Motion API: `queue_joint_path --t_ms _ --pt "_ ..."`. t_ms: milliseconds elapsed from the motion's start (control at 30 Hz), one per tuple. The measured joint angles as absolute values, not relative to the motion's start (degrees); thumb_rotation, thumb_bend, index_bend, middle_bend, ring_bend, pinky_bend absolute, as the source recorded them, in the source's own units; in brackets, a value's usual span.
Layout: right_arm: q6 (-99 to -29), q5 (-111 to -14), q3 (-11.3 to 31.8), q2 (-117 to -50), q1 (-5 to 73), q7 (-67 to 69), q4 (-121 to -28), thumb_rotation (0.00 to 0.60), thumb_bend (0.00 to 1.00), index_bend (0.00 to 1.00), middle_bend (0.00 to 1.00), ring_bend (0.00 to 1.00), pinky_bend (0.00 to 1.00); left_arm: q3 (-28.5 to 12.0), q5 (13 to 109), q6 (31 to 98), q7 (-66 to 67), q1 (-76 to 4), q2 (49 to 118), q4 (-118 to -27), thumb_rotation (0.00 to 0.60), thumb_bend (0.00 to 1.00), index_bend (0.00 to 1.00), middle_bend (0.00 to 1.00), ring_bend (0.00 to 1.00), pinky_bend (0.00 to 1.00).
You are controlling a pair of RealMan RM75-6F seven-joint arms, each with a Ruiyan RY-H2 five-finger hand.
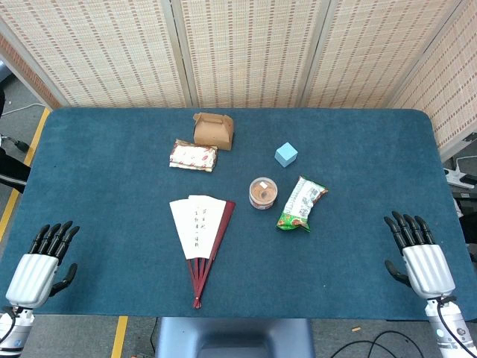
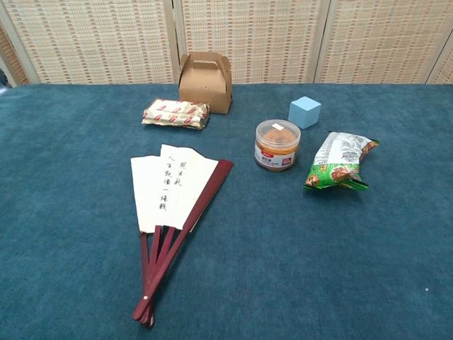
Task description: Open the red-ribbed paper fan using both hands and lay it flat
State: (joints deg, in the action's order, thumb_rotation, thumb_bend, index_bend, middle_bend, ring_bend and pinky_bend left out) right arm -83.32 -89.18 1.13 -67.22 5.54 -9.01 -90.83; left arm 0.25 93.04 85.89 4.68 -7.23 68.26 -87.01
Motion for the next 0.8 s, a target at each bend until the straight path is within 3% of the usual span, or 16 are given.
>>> queue_joint_path --t_ms 367,633,800 --pt "-80.6 -93.9 0.1 -70.1 8.3 -10.1 -90.0 0.600 0.21 0.01 0.00 0.00 0.00 1.0 93.2 84.4 3.5 -7.7 68.4 -86.9 0.600 0.45 0.00 0.00 0.00 0.04" --pt "-69.9 -100.2 1.6 -79.6 18.9 -18.1 -89.8 0.600 0.21 0.19 0.00 0.00 0.00 1.1 93.2 84.0 1.8 -8.1 68.1 -86.6 0.600 0.45 0.00 0.00 0.00 0.04" --pt "-62.3 -99.1 4.4 -87.5 25.5 -21.3 -86.6 0.600 0.21 0.22 0.00 0.00 0.00 1.2 92.8 83.7 1.6 -8.1 67.6 -87.2 0.600 0.45 0.00 0.00 0.00 0.04"
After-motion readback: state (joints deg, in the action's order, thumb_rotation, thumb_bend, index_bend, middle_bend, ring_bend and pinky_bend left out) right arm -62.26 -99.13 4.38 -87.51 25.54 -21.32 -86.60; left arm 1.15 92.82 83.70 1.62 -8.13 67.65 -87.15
